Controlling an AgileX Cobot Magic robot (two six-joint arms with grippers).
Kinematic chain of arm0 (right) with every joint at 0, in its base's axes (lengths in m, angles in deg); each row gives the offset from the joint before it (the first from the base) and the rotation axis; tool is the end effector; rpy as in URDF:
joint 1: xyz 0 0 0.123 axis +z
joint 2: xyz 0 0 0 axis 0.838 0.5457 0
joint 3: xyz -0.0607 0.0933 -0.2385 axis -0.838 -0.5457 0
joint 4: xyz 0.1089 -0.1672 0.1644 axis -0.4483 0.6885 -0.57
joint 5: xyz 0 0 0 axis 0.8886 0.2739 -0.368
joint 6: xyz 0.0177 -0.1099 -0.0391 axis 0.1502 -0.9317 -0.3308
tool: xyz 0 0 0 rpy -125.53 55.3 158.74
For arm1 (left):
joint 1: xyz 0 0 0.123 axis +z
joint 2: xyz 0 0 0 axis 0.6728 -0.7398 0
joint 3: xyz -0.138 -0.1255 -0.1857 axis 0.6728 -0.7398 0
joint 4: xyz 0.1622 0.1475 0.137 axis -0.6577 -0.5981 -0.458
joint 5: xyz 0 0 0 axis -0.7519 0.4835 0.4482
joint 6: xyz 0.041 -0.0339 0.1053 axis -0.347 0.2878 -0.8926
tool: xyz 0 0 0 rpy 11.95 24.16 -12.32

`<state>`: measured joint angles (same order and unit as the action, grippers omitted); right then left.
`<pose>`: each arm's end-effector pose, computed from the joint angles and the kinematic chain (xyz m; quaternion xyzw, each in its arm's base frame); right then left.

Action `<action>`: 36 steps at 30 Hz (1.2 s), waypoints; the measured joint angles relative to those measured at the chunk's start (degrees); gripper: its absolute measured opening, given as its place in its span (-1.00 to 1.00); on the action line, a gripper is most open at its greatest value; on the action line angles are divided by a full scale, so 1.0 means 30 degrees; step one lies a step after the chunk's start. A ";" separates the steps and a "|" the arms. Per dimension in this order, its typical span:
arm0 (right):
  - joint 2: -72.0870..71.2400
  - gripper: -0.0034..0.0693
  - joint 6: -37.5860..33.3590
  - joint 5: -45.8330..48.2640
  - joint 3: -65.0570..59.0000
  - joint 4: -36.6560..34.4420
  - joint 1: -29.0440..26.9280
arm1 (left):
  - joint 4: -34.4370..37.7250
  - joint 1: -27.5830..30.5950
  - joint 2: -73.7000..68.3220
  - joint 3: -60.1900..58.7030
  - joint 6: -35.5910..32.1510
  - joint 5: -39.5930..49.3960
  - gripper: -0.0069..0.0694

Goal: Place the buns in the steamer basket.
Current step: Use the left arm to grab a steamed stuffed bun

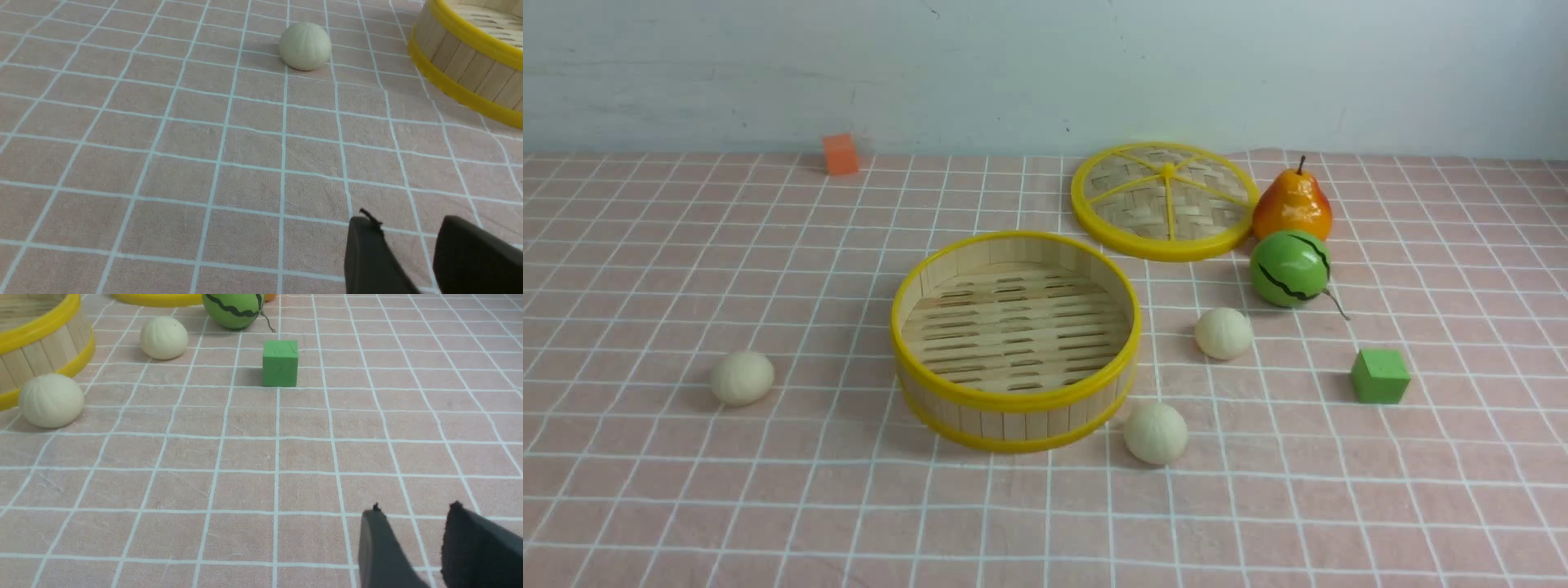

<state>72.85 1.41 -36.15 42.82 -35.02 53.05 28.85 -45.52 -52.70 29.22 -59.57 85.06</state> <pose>0.1068 -0.0005 0.1659 0.0300 0.8061 0.0167 0.5908 0.1063 -0.0049 0.1587 -0.0545 0.8122 -0.0656 0.5771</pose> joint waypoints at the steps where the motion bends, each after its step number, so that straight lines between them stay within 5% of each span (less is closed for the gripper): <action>1: 0.0000 -0.25 0.0000 0.0000 0.0000 0.0000 0.0000 | 0.0000 0.0000 0.0000 0.0000 0.0000 0.0000 -0.20; 36: 0.0000 -0.25 0.0000 -0.0245 0.0000 0.1451 0.0000 | -0.1737 0.0000 0.0000 0.0000 0.0000 -0.2685 -0.20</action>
<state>72.85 1.41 -36.88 42.82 -30.66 53.05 23.64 -45.52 -52.70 29.22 -59.57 77.00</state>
